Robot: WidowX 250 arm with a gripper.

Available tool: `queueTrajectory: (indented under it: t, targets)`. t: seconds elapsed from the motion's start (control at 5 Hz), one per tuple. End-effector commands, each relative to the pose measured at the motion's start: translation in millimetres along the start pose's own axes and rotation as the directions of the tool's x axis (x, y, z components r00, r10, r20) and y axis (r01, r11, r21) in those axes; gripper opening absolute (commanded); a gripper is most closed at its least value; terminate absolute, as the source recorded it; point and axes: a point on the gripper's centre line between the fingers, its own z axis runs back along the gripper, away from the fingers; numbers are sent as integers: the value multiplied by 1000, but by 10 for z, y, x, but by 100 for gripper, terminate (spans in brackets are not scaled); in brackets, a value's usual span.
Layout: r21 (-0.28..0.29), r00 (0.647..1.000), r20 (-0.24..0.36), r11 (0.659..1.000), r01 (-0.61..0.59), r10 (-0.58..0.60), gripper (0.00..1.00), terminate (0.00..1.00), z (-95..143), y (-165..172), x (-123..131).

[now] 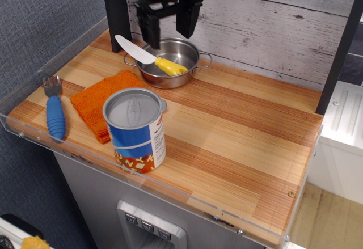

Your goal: Pick up the knife and put it in the pot

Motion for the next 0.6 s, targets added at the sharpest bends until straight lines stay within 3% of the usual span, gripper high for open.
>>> queueTrajectory:
  t: [0.0, 0.2, 0.4]
  targets:
    - [-12, 896, -138, 905, 425, -423, 100, 0, 169, 492, 149]
    - [77, 871, -44, 867, 492, -490, 100, 0, 278, 777, 92]
    - [93, 872, 46, 872, 481, -486, 100, 0, 323, 1065, 92]
